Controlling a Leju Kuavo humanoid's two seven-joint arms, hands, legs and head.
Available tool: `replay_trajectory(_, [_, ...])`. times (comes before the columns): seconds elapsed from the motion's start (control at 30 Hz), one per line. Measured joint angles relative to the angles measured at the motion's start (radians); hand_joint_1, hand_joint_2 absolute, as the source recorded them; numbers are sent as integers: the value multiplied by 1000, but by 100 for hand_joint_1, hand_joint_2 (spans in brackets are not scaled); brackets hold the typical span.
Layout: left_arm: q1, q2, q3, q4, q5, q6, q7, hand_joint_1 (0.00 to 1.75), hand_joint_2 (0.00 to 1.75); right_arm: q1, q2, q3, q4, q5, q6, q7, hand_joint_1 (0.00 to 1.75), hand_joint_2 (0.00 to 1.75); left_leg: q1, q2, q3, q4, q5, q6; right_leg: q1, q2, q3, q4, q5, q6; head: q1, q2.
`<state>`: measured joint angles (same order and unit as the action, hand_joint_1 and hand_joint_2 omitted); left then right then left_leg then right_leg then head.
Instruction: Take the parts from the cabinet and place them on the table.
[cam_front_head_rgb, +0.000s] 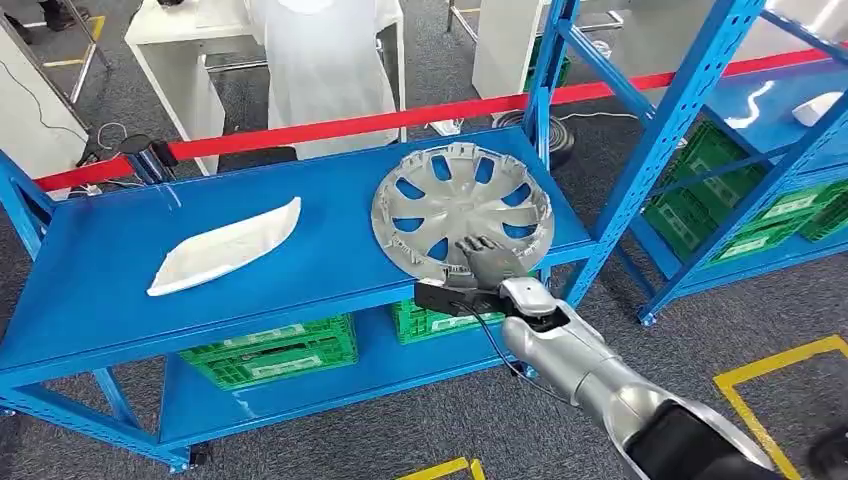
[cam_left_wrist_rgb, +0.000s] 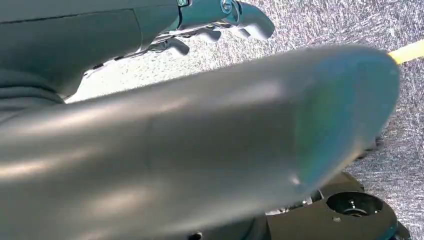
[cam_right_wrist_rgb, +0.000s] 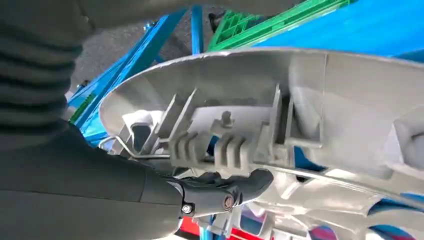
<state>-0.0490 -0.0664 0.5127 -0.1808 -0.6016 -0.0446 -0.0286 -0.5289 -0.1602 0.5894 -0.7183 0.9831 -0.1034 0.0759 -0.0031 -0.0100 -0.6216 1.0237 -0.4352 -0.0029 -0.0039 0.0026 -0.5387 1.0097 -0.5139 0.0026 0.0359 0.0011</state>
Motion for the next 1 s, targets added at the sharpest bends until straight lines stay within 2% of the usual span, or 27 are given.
replay_trajectory(0.6, [-2, 0, 2, 0, -16, 0, -2, 0, 0, 7, 0, -14, 1, 2, 27, 18, 0, 175, 0, 0, 4, 0, 0, 0, 0, 0, 3, 0, -1, 0, 0, 0])
replay_trajectory(0.63, [-2, 0, 2, 0, -16, 0, -2, 0, 0, 7, 0, -14, 1, 1, 30, 19, 7, 175, 0, 0, 4, 0, 0, 0, 0, 0, 3, 0, -1, 0, 0, 0])
replay_trajectory(0.7, [-2, 0, 2, 0, -18, 0, -2, 0, 0, 7, 0, -16, 1, -3, 31, 21, 7, 175, 0, 0, 4, 0, 0, 0, 0, 0, 3, 0, -1, 0, 0, 0])
replay_trajectory(0.73, [-2, 0, 2, 0, -18, 0, -2, 0, 0, 7, 0, -18, 1, -8, 31, 24, 99, 175, 0, 0, 4, 0, 0, 0, 0, 0, 3, 0, -2, 0, 0, 0])
replay_trajectory(0.77, [-3, 0, 3, 0, -19, 0, -2, 0, 0, 7, 0, -19, 1, -10, 31, 27, 175, 175, 0, 0, 5, 0, 0, 0, 0, 0, 4, 0, -2, 0, 0, 0])
replay_trajectory(1.0, [-4, 0, 4, 0, -26, 0, -4, 0, 0, 8, 0, -37, 0, -20, 32, 32, 175, 175, 0, 0, 6, 0, 0, 0, 0, 0, 5, 0, -2, 0, 0, 0])
